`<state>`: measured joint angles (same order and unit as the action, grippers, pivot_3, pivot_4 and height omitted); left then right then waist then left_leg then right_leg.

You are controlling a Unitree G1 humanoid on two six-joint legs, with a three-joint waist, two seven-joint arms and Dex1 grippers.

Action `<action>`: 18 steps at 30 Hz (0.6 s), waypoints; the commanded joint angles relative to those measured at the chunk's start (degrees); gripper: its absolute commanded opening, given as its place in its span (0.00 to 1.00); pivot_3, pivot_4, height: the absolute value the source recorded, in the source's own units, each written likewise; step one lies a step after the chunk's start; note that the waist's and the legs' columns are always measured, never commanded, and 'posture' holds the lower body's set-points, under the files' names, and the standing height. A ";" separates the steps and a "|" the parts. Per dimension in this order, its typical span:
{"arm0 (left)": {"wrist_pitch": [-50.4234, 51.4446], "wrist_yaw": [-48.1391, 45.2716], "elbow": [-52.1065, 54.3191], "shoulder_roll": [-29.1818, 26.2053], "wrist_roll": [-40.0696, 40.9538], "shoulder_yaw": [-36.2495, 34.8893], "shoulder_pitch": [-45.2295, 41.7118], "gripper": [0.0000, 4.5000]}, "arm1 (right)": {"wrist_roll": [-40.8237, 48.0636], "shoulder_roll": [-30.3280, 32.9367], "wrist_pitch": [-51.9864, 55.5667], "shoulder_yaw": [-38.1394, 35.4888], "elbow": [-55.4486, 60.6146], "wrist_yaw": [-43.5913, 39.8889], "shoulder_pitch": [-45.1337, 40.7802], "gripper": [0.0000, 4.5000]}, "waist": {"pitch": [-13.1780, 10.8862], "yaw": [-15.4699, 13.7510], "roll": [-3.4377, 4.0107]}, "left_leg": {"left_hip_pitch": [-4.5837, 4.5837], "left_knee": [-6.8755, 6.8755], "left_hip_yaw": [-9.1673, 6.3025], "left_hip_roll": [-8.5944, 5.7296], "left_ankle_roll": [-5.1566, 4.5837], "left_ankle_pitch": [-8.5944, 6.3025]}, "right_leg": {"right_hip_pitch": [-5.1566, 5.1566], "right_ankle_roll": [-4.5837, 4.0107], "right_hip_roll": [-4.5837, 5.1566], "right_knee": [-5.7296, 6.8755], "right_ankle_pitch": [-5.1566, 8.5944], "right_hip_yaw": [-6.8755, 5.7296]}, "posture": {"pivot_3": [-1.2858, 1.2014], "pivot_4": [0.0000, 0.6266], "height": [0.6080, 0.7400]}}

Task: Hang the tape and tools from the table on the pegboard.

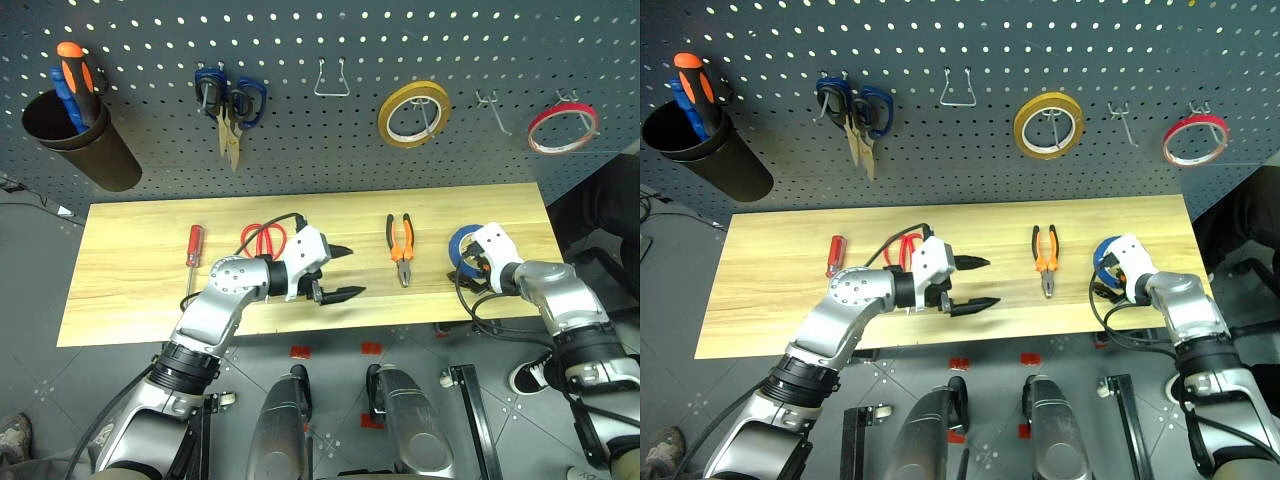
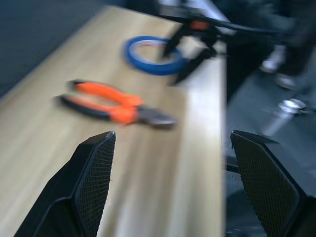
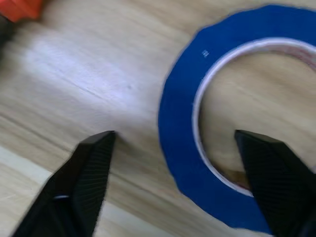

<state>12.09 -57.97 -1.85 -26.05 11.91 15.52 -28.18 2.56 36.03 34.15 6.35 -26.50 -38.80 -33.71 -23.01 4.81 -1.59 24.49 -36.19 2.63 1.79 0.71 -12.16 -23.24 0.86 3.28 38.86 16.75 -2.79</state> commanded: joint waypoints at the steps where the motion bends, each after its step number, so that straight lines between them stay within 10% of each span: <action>1: -4.24 0.15 1.05 -0.01 -1.66 -0.05 0.27 0.88 | -2.05 0.94 -0.21 1.93 -2.49 -2.06 -0.03 0.65 | 0.00 0.04 0.00 | -0.01 0.00 0.01 0.01 -0.07 -0.04 | 0.00 0.00 0.00 0.03 0.00 0.00 | 0.43 0.70 1.00; 8: -11.37 7.08 -1.37 3.58 -3.15 -3.45 0.44 0.88 | -4.82 0.60 -2.50 1.15 6.00 2.19 4.85 0.16 | 0.01 0.05 -0.02 | -0.02 -0.13 0.09 0.01 0.03 0.01 | 0.02 0.07 0.07 0.09 -0.03 -0.01 | 0.42 0.65 1.00; 18: -5.75 14.21 8.98 8.88 4.12 -10.21 1.10 0.88 | -14.46 -5.34 -12.06 -5.55 53.63 22.97 29.66 0.15 | 0.10 0.31 0.00 | 0.31 -0.33 0.35 0.09 0.07 0.02 | -0.15 0.26 0.22 0.12 -0.02 -0.17 | 0.41 0.61 1.00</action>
<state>6.20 -44.84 3.38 -17.80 14.73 5.91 -27.41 -9.17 31.50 26.13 1.13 19.62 -19.42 -5.59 -22.92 5.12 -1.59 24.78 -36.51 2.99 1.88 0.79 -12.14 -23.40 1.14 3.49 38.99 16.71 -2.94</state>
